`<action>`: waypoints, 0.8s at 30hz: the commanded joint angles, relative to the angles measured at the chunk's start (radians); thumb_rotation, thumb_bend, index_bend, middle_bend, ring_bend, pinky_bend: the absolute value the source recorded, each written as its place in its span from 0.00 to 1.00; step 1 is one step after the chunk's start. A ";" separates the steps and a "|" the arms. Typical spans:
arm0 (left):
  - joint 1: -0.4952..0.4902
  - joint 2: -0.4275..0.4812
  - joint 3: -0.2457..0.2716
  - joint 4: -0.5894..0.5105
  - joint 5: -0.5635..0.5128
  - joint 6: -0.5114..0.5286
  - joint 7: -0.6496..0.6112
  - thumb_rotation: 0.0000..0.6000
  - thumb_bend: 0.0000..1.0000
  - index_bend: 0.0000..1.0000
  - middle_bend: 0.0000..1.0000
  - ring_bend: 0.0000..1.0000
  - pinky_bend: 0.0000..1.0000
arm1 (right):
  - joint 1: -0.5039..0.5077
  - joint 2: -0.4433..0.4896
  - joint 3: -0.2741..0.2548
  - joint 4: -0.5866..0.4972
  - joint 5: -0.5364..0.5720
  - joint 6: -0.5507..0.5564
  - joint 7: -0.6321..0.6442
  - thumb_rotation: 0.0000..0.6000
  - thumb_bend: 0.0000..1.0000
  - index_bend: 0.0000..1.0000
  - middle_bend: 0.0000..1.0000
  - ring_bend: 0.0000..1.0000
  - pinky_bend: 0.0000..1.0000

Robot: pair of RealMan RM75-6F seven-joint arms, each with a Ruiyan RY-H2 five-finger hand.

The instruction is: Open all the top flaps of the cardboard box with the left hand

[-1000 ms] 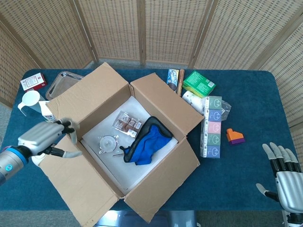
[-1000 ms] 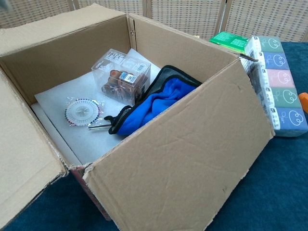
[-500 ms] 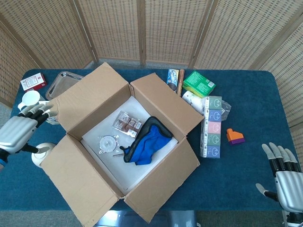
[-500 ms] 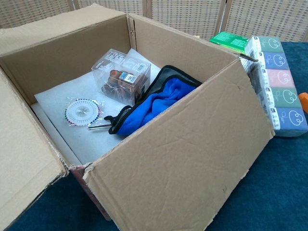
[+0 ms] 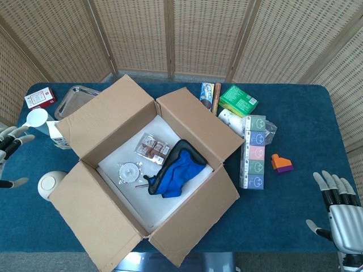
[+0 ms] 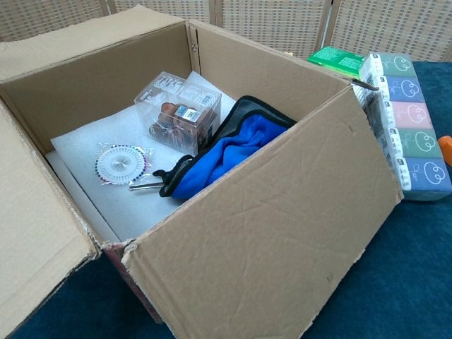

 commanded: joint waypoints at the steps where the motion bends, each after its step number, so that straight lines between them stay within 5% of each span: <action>1: 0.007 -0.036 0.041 0.058 0.011 0.053 -0.033 1.00 0.00 0.13 0.00 0.00 0.00 | 0.000 0.000 0.001 0.000 0.002 0.000 -0.001 1.00 0.00 0.00 0.00 0.00 0.00; 15: 0.124 -0.224 0.157 0.209 -0.074 0.357 -0.012 1.00 0.00 0.01 0.00 0.00 0.00 | 0.017 -0.026 0.018 0.023 0.029 -0.015 -0.016 1.00 0.00 0.00 0.00 0.00 0.00; 24: 0.157 -0.310 0.215 0.201 -0.083 0.458 -0.004 1.00 0.00 0.01 0.00 0.00 0.00 | 0.022 -0.037 0.025 0.039 0.030 -0.010 -0.009 1.00 0.00 0.00 0.00 0.00 0.00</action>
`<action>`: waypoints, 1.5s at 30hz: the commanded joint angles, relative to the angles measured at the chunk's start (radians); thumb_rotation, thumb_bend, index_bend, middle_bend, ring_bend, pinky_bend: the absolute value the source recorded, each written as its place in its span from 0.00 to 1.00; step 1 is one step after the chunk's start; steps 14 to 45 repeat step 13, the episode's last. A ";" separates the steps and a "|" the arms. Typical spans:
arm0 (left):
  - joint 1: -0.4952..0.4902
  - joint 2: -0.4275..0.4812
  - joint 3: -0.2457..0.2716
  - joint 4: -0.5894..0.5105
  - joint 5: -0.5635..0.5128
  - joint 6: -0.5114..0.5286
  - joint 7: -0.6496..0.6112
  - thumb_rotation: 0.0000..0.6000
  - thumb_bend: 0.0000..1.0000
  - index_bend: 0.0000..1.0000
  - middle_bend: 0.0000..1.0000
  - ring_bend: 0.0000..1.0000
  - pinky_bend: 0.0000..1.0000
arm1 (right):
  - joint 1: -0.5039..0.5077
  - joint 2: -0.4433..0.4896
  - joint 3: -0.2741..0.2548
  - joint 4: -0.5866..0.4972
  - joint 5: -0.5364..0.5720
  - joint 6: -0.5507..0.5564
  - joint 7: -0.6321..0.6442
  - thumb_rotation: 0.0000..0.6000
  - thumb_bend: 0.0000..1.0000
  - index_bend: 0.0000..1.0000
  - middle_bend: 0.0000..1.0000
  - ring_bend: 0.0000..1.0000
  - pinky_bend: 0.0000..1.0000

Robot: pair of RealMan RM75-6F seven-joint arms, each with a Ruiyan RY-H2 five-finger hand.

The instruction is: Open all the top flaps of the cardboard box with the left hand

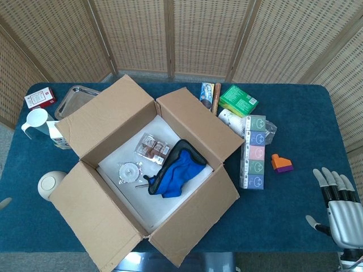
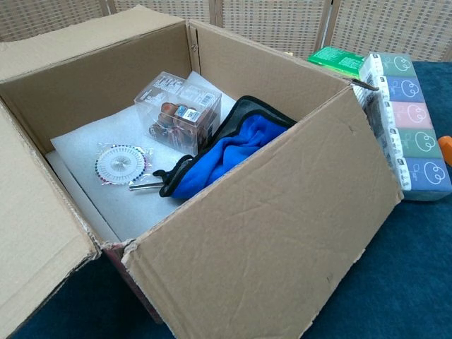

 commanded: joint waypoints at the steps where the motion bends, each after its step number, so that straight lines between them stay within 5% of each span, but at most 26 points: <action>1: 0.009 -0.020 0.019 -0.008 0.003 0.026 0.012 1.00 0.00 0.01 0.00 0.00 0.00 | 0.001 -0.002 0.000 0.003 -0.001 0.000 0.002 1.00 0.00 0.00 0.00 0.00 0.00; 13: -0.008 -0.073 0.070 -0.004 0.039 0.049 0.110 1.00 0.00 0.01 0.00 0.00 0.00 | 0.003 -0.014 0.008 0.017 0.006 0.009 0.003 1.00 0.00 0.00 0.00 0.00 0.00; 45: -0.008 -0.073 0.070 -0.004 0.039 0.049 0.110 1.00 0.00 0.01 0.00 0.00 0.00 | 0.003 -0.014 0.008 0.017 0.006 0.009 0.003 1.00 0.00 0.00 0.00 0.00 0.00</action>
